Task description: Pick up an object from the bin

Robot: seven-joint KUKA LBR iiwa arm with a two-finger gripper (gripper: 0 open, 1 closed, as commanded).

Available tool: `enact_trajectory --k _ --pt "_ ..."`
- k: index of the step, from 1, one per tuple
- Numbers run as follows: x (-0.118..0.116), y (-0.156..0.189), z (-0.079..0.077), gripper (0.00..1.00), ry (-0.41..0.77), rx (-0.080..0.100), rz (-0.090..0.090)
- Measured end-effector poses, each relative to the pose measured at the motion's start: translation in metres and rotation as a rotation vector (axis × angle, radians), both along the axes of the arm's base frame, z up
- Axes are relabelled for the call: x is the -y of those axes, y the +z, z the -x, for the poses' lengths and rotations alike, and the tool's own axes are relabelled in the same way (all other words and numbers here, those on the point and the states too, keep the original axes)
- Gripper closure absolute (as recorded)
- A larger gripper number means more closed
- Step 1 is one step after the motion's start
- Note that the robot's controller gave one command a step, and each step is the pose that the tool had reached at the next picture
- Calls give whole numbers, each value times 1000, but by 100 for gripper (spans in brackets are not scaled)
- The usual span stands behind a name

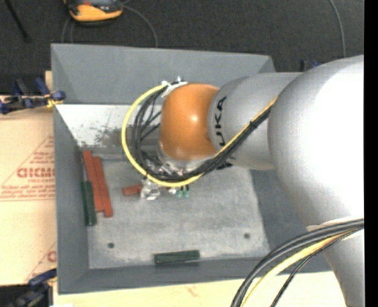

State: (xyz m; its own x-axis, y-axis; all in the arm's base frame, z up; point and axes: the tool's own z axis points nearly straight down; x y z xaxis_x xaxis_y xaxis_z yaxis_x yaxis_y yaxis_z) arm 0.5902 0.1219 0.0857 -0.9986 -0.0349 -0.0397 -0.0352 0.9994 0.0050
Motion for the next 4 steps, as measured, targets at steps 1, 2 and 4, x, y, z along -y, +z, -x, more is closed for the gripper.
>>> enact_trajectory --k 1,2,4 --pt "8 18 11 100 82 -34 8" --pt "1 74 -5 100 236 -38 12" --pt "-7 41 -3 0 414 -35 14"
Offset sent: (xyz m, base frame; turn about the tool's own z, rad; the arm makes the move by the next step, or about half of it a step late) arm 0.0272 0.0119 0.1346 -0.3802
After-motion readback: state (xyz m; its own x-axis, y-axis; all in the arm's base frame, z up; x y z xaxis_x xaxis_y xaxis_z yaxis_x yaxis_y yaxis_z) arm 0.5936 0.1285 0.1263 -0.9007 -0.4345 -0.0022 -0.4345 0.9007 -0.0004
